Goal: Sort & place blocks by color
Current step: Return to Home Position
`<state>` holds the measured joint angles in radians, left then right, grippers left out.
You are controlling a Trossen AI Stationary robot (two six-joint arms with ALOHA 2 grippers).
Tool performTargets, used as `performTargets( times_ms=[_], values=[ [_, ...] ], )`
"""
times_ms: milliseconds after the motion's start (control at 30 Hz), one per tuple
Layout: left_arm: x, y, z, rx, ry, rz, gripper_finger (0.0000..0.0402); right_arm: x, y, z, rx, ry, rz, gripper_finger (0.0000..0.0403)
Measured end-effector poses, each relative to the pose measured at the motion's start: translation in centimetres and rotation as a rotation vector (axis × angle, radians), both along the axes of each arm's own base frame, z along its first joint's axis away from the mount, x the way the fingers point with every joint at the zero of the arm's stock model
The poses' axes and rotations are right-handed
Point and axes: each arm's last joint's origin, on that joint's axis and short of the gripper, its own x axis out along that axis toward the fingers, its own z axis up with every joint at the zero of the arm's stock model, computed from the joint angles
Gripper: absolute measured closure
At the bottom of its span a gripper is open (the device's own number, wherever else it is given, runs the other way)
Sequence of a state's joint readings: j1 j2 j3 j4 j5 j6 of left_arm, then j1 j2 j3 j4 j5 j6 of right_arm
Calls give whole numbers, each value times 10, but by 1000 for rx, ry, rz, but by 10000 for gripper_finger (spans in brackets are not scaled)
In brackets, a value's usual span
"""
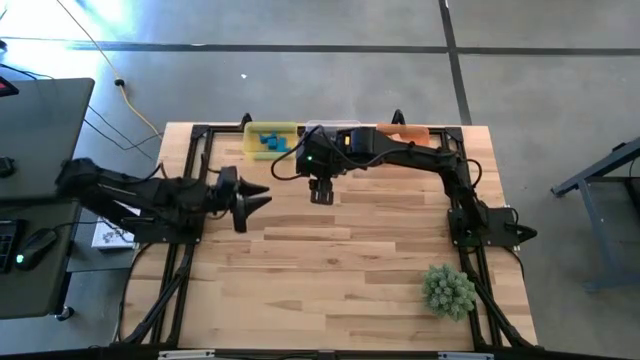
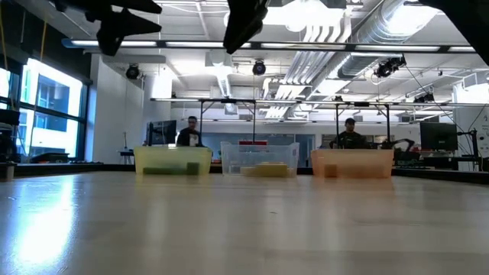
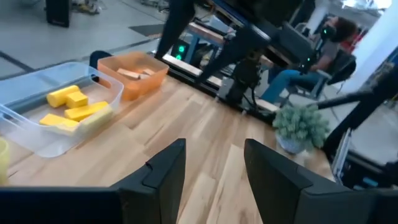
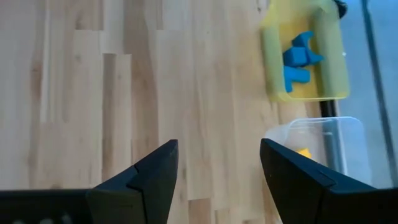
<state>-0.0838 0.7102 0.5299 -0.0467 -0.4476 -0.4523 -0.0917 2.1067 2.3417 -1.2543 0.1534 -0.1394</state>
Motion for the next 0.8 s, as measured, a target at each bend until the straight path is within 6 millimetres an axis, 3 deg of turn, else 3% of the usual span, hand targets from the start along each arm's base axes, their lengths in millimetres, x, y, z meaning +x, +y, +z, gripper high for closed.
performTargets(
  times_ms=[233, 533, 800],
  values=[
    [-7, -21, -28, 48, -42, -53, 248, -1, -5, -1, 49, 1, 8, 187],
    [-28, -20, -75, 32, -133, -96, 248, -3, -18, 1, 63, -10, -48, 187],
    [-47, -15, -95, 57, -218, -98, 248, -26, -34, 41, 72, -174, -119, 187]
  ],
)
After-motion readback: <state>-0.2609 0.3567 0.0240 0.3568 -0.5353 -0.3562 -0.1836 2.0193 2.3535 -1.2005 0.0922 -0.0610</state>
